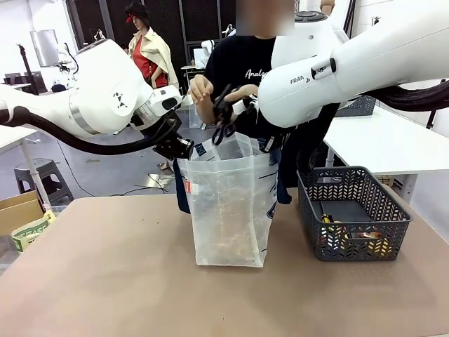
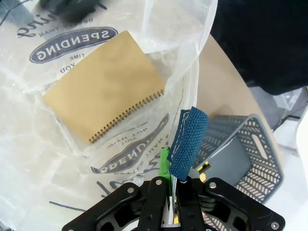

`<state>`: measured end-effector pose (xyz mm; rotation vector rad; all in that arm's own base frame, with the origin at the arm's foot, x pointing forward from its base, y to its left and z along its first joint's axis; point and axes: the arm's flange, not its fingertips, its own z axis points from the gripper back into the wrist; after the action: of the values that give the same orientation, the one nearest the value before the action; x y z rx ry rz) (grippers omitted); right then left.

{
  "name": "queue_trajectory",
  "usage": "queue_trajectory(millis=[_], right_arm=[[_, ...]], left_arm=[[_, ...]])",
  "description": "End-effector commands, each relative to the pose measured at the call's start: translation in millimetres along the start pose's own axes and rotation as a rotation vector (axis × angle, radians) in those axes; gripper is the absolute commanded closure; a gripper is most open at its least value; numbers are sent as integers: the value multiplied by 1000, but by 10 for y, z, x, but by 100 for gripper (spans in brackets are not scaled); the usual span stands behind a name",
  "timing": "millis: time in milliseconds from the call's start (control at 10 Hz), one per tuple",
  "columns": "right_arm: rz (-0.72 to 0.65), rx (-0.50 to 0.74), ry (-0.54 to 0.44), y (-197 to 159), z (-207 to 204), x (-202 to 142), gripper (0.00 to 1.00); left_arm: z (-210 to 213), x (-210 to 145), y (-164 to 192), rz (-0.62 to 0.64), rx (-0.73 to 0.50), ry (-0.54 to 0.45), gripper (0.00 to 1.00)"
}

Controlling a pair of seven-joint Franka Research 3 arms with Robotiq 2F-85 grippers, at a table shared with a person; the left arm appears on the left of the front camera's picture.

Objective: Transfer purchased items from the store into the shopping bag.
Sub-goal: Move the Reusable shopping bag to the right side of the table.

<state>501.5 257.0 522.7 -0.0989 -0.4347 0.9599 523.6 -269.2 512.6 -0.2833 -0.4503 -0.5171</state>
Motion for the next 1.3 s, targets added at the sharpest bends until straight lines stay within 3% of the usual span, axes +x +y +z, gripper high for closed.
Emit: queue_trajectory(millis=[0, 1200], right_arm=[[0, 13, -46, -2, -4, -174, 100], [-32, 10, -26, -19, 3, -87, 100]], left_arm=[[-7, -92, 88, 2, -24, -26, 100], [-19, -44, 76, 19, 3, -4, 100]])
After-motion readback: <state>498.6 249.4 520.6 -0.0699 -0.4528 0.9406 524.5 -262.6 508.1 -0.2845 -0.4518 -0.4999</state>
